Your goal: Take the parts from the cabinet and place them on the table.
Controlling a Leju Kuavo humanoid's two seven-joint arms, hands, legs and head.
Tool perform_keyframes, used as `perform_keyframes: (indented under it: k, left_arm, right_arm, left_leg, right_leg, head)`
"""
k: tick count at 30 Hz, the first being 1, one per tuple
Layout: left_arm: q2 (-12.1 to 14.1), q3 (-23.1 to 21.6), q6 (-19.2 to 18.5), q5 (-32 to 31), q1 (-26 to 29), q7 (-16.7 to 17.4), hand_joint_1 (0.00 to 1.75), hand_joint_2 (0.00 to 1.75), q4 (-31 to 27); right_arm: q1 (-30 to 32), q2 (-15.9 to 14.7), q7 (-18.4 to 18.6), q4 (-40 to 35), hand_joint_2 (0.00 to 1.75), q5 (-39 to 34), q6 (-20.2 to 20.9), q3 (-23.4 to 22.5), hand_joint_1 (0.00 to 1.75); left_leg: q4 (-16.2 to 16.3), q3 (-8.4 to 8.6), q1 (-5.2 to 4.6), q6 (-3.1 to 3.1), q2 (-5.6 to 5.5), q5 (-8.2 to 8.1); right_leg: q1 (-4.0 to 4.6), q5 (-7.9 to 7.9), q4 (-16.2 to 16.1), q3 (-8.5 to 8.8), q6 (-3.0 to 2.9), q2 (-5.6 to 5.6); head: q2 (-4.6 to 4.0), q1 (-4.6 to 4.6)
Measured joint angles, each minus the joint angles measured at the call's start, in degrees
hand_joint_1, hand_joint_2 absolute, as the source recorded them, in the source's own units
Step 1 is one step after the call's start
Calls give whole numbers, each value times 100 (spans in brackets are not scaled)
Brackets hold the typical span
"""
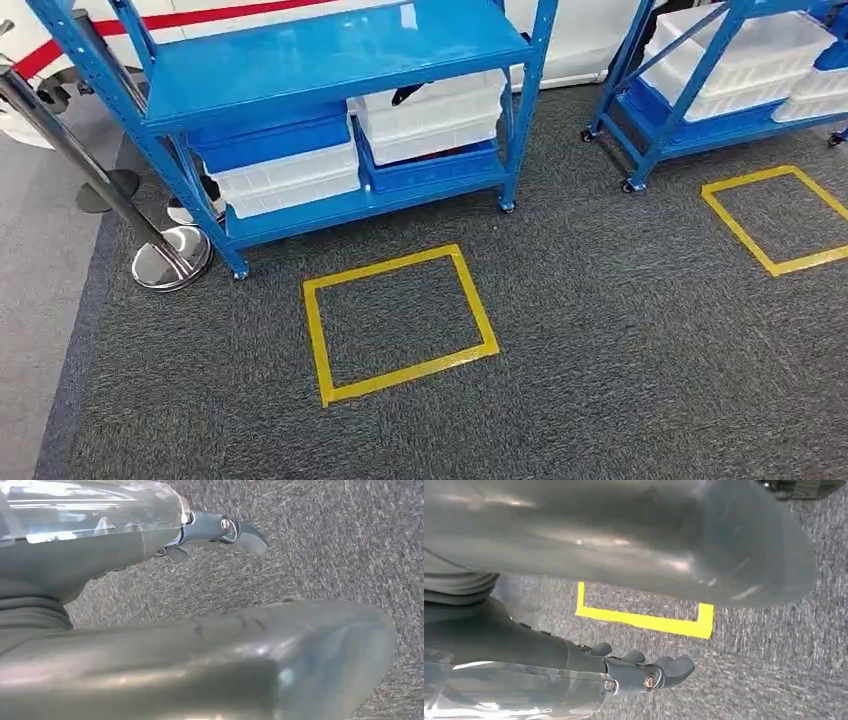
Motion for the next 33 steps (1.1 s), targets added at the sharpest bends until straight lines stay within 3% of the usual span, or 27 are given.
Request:
perform_keyframes:
  k: [2, 3, 5, 6, 8, 9, 12, 13, 14, 15, 16, 17, 18, 19, 20, 22, 23, 24, 25, 27, 28, 29, 30, 32, 33]
  left_arm:
    - [6, 0, -2, 0, 1, -9, 0, 0, 0]
    - [20, 0, -7, 0, -3, -9, 0, 0, 0]
    - [11, 0, -11, 0, 3, -15, 0, 0, 0]
    - [15, 0, -11, 2, 18, -15, 0, 0, 0]
    - [9, 0, -11, 2, 32, -13, 0, 0, 0]
    - [7, 0, -13, 2, 26, -17, 0, 0, 0]
    - [-9, 0, -13, 7, 14, -15, 0, 0, 0]
    - [-11, 0, -15, 22, 19, -9, 0, 0, 0]
    - [-15, 0, -15, 22, 30, 0, 0, 0, 0]
    - [-20, 0, -17, 28, 37, 4, 0, 0, 0]
    - [-24, 0, -17, 37, 39, 13, 0, 0, 0]
    - [-28, 0, -22, 42, 41, 18, 0, 0, 0]
    - [-28, 4, -24, 50, 46, 20, 0, 0, 2]
    - [-28, 9, -24, 66, 37, 28, 0, 0, 2]
    - [-28, 15, -16, 92, 34, 35, 0, 0, 2]
    - [-33, 26, -2, 103, 43, 31, 0, 0, 4]
    - [-33, 37, 9, 101, 45, 33, 0, 0, 4]
    - [-46, 46, 11, 103, 41, 26, 0, 0, 4]
    - [-50, 48, 11, 103, 32, 24, 0, 0, 7]
    - [-50, 57, 11, 103, 42, 24, 0, 0, 7]
    - [-57, 57, 11, 103, 61, 24, 0, 0, 7]
    - [-61, 57, 11, 103, 86, 24, 0, 0, 9]
    - [-63, 57, 11, 103, 104, 24, 0, 0, 9]
    - [-63, 57, 11, 96, 111, 20, 0, 0, 9]
    - [-55, 59, 11, 90, 135, 15, 0, 0, 9]
  right_arm:
    - [4, 2, -4, 0, 0, 13, 24, 0, 0]
    - [1, 26, -4, 15, 0, 29, 33, -2, 0]
    - [-20, 17, -11, 11, 0, 57, 42, -9, 0]
    - [-19, 17, -18, 11, 0, 63, 50, -9, 0]
    - [-27, 11, -20, 11, 0, 66, 57, -11, 0]
    - [-27, 13, -26, 11, 0, 66, 57, -11, 0]
    - [-30, -6, -26, 11, 0, 68, 55, -17, 0]
    - [-24, -17, -26, 11, 0, 72, 55, -22, 0]
    - [-21, -20, -26, 11, 0, 77, 57, -26, 0]
    - [4, -22, -22, 11, 0, 81, 59, -28, 0]
    - [20, -24, -22, 11, 0, 85, 64, -28, 0]
    - [31, -31, -22, 11, 0, 90, 70, -28, 0]
    - [61, -33, -24, 24, 0, 98, 74, -33, 0]
    - [34, -37, -37, 26, 0, 101, 79, -37, 0]
    - [7, -44, -37, 24, 0, 103, 83, -39, 0]
    - [17, -48, -6, 22, 0, 219, 68, -39, 0]
    - [18, -46, 15, 20, 0, 312, 59, -31, 0]
    - [23, -48, 17, 22, 0, 367, 57, -22, 0]
    - [16, -50, 17, 22, 0, 396, 57, -17, 0]
    - [11, -50, 17, 20, 0, 404, 61, -9, 0]
    - [11, -50, 15, 22, 0, 400, 70, -4, 0]
    - [11, -50, 9, 20, 0, 378, 83, -4, 0]
    - [8, -50, 2, 20, 0, 369, 85, -4, 0]
    - [27, -50, -4, 22, 0, 276, 57, -4, 0]
    - [54, -44, 0, 32, 0, 234, 57, -15, 0]
  left_leg:
    - [-1082, 473, -74, 158, 55, 539]
    - [-1148, 535, -116, 218, 117, 409]
    - [-1235, 573, -142, 235, 94, 392]
    - [-1309, 580, -137, 265, 75, 381]
    - [-1457, 819, -81, 303, 34, 391]
    - [-1495, 885, -72, 322, 28, 380]
    - [-1505, 969, -71, 353, 5, 284]
    - [-1504, 1018, -67, 347, -5, 244]
    - [-1504, 1083, -60, 337, -21, 197]
    - [-1503, 1168, -48, 319, -43, 139]
    - [-1502, 1251, -34, 288, -65, 80]
    - [-1500, 1297, -31, 251, -69, 13]
    - [-1465, 1339, -45, 211, -73, -43]
    - [-1461, 1329, -51, 175, -89, -80]
    - [-1492, 1313, -50, 124, -84, -127]
    - [-1450, 1416, -55, 60, -96, -96]
    - [-1374, 1411, -32, 43, -78, -146]
    - [-1079, 1294, -27, 18, -43, -144]
    - [-658, 1042, -24, 0, -21, -231]
    - [164, 483, -21, -20, -5, -649]
    - [414, 257, -21, -19, -3, -775]
    - [379, 172, -21, -13, 0, -705]
    - [105, 203, -24, 21, 9, -495]
    - [-806, 442, -66, 130, 59, 167]
    - [-1136, 483, -120, 227, 148, 512]
  right_leg:
    - [10, -97, -11, 119, 16, -33]
    - [48, -135, 3, 126, 62, -51]
    - [2, -149, -65, 146, 128, -56]
    - [1, -79, 2, 190, 174, -69]
    - [-14, -107, 109, 229, 223, -42]
    - [-13, -162, 347, 109, 235, 13]
    - [-41, -660, 1533, -767, 337, 54]
    - [-55, -704, 1668, -939, 364, 53]
    - [-68, -591, 1584, -998, 379, 53]
    - [-80, -339, 1287, -950, 381, 53]
    - [-92, -18, 868, -835, 380, 53]
    - [-107, 408, 368, -708, 360, 56]
    - [-109, 651, 139, -720, 356, 64]
    - [-57, 428, 144, -738, 281, 61]
    - [-51, 513, 150, -723, 231, 65]
    - [-57, 478, 114, -649, 134, 50]
    - [-76, 463, 78, -557, 97, 24]
    - [-70, 417, 71, -486, 47, -9]
    - [-63, 370, 71, -453, 18, -30]
    - [-38, 275, 71, -373, -3, -83]
    - [-23, 217, 71, -307, -6, -111]
    - [-9, 156, 71, -226, -7, -146]
    - [6, 89, 71, -133, -5, -189]
    - [37, -47, 66, 54, 23, -234]
    - [25, -97, 53, 72, 27, -267]
  head:
    - [0, 0]
    - [0, 2]
    - [0, 0]
    - [0, 2]
    - [0, 4]
    - [0, 7]
    - [0, 4]
    - [0, 4]
    - [0, 4]
    - [0, 4]
    - [0, 7]
    - [0, 4]
    - [0, 7]
    - [0, 7]
    - [0, -2]
    - [0, -2]
    - [0, -2]
    - [0, -2]
    - [0, -4]
    - [0, -2]
    - [0, -4]
    - [0, -4]
    - [0, -4]
    - [0, -4]
    - [0, 0]
